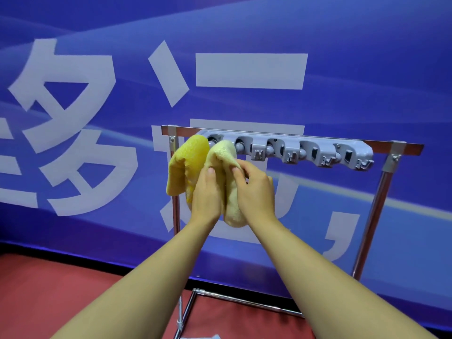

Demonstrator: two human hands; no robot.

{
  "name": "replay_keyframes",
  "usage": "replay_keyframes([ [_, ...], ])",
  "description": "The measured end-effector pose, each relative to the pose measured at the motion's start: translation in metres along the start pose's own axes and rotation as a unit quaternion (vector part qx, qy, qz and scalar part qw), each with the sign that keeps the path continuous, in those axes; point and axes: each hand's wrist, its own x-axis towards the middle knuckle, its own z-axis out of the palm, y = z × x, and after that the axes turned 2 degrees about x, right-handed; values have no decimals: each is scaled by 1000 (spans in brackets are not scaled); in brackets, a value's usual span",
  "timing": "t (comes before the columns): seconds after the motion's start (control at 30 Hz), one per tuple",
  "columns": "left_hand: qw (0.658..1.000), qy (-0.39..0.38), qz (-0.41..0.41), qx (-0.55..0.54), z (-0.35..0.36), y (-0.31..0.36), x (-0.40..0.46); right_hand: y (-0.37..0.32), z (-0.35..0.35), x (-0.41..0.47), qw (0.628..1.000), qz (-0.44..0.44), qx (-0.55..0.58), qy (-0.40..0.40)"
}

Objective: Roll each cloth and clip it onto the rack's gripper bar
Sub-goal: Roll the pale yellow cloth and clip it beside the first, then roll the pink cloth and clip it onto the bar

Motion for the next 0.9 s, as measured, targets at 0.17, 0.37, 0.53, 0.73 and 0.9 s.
replay_keyframes([
  [0.17, 991, -115, -2, -66, 1, -33, -5, 15, 3, -13, 995, -11, 28, -99],
  [0.37, 978, -189, -90, -22, -4, -76, -32, 73, -15, -40, 991, 22, 14, -130],
  [0.53, 950, -264, -157, 63, 2, -142, -76, 166, -36, -96, 974, 95, -100, -182],
  [0.73, 891, -367, -215, 161, 23, -257, -165, 297, -41, -199, 891, 173, -213, -363],
  [0.9, 833, -417, -271, 242, 36, -342, -232, 381, -34, -282, 814, 226, -246, -476],
])
